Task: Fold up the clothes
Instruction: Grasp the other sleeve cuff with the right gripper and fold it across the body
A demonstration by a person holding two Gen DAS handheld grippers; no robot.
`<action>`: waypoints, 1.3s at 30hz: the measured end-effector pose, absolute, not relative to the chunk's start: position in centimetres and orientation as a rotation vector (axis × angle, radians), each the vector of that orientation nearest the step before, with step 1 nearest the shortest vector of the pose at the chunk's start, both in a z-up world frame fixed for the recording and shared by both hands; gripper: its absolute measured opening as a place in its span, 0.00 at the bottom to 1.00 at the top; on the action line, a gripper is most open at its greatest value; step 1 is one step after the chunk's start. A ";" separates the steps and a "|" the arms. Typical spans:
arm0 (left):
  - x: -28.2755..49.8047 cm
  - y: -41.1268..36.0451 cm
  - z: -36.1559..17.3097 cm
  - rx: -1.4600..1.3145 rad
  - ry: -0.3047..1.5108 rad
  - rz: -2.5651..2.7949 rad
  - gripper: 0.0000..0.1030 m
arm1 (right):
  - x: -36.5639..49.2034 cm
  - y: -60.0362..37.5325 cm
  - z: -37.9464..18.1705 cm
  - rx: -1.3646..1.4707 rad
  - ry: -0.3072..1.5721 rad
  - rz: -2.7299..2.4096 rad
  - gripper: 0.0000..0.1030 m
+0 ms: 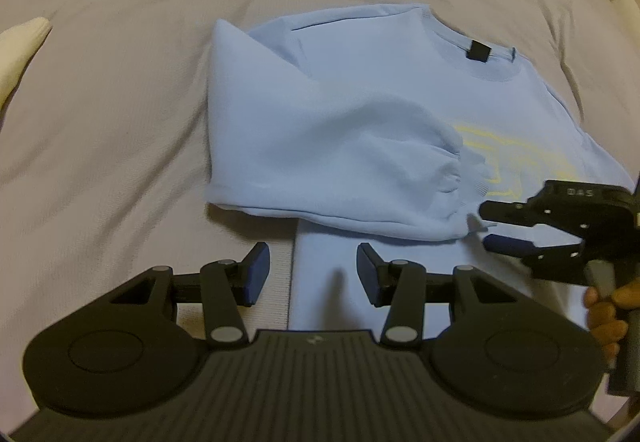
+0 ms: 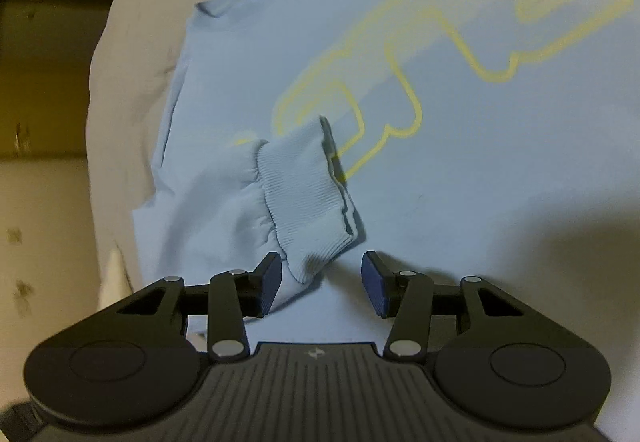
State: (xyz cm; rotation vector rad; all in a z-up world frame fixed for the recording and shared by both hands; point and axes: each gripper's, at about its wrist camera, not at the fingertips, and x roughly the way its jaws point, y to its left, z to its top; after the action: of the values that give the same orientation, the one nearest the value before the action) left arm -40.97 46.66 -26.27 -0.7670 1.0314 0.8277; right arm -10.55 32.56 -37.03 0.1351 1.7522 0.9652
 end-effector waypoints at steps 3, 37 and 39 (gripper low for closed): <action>-40.9 46.9 -26.5 -0.771 1.041 0.837 0.41 | -10.9 33.3 -38.4 0.201 1.762 0.948 0.40; -33.0 45.6 -26.6 -0.568 1.145 0.720 0.40 | -1.7 25.2 -32.4 -0.212 1.260 0.679 0.18; -32.6 45.0 -26.2 -0.558 1.148 0.710 0.41 | -0.9 22.4 -32.2 -0.088 1.282 0.646 0.28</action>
State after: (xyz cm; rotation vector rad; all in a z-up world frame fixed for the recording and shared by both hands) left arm -32.65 45.03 -26.22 -0.5578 1.1480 0.7105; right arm -0.88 22.41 -32.19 -0.0885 1.2824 0.6463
